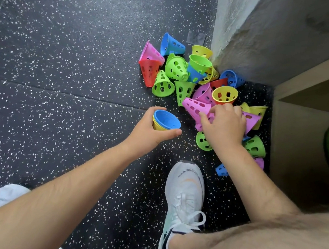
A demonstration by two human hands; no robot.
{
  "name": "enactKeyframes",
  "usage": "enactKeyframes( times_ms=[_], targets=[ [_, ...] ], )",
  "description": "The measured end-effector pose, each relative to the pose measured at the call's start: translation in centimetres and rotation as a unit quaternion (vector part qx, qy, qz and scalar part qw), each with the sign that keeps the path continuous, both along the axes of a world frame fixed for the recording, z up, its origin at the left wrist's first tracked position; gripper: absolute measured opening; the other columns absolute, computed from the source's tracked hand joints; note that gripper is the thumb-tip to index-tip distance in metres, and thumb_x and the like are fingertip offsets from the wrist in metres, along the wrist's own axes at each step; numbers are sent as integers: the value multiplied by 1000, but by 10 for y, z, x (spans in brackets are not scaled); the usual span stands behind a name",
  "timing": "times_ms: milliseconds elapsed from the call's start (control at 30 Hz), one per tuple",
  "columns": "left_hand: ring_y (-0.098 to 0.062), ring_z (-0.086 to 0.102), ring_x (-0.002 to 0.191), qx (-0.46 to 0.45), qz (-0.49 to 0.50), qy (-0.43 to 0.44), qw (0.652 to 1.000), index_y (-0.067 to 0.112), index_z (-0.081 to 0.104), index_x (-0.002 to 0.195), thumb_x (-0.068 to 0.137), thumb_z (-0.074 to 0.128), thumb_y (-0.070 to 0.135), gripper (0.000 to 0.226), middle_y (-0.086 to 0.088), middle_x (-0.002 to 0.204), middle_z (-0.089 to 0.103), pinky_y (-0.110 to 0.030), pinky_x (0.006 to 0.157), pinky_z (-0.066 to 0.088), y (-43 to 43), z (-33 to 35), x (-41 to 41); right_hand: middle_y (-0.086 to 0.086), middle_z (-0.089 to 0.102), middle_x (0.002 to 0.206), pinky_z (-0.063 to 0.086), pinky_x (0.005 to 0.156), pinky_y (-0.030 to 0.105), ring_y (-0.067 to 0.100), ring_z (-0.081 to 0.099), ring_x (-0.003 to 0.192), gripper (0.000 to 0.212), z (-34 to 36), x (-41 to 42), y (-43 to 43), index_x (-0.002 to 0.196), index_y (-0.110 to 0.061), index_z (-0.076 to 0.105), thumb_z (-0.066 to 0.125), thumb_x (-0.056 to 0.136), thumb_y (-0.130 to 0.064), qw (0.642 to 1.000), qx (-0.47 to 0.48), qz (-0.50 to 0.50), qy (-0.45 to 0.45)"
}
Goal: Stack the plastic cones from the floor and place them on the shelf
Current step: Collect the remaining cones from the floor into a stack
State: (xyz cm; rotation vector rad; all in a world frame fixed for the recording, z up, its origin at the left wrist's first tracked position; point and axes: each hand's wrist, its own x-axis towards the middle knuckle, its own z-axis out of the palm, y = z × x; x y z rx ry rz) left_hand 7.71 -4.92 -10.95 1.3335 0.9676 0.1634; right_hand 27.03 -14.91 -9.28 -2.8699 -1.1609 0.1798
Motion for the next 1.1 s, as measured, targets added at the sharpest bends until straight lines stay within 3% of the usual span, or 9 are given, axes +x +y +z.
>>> enactKeyframes(
  times_ms=[133,300,433,600,667,900,1000,1100],
  targets=[
    [-9,67,90,-16,-10,-1,1000,39,49,131,72,93,43,74,6,115,70,-27,77,51,0,-1,6,7,64,113,39,92,44,31,48,112,41,-7,4,8,110,-16,71,50,98,-49,998,-57,13,-16],
    [-8,66,90,-20,10,9,1000,35,50,131,72,93,37,73,5,113,70,-25,74,52,0,-5,1,0,64,109,42,98,45,26,53,109,23,-14,1,9,106,-23,68,52,100,-38,994,18,9,107],
    [-8,66,89,-35,19,11,999,30,50,133,75,92,31,71,2,116,70,-23,68,55,1,-7,-7,-5,62,94,52,78,45,19,58,88,16,-11,-6,2,101,-23,65,53,100,-32,978,116,18,173],
    [-9,68,88,-35,30,14,999,30,54,125,74,93,31,64,2,111,72,-31,75,58,4,-10,-11,-4,67,92,50,74,40,20,58,89,17,2,-12,-1,108,-23,65,52,101,-31,966,183,81,163],
    [-6,66,83,-25,26,15,999,29,54,126,75,93,31,65,2,108,72,-26,69,56,5,-9,-10,-3,69,94,48,76,41,23,58,89,19,7,-16,-1,110,-20,67,53,102,-29,962,196,124,142],
    [1,65,80,-6,5,12,1000,23,58,123,73,94,28,63,5,104,72,-19,73,51,-1,-5,-7,1,72,95,51,73,45,30,61,89,16,14,-37,-9,105,-16,72,60,96,-18,943,149,282,93],
    [5,64,78,-1,-5,14,1000,22,60,122,73,94,27,60,8,102,72,-13,69,48,-6,-4,-4,1,71,102,51,81,46,23,59,98,26,9,-46,-26,121,-20,67,55,98,-17,939,139,232,211],
    [-1,65,79,-11,-35,19,999,26,59,120,72,94,32,60,7,101,72,-21,70,53,-13,-6,-2,-4,70,106,49,90,39,14,57,105,28,4,-47,-49,127,-29,62,49,102,-28,947,140,138,255]
  ],
)
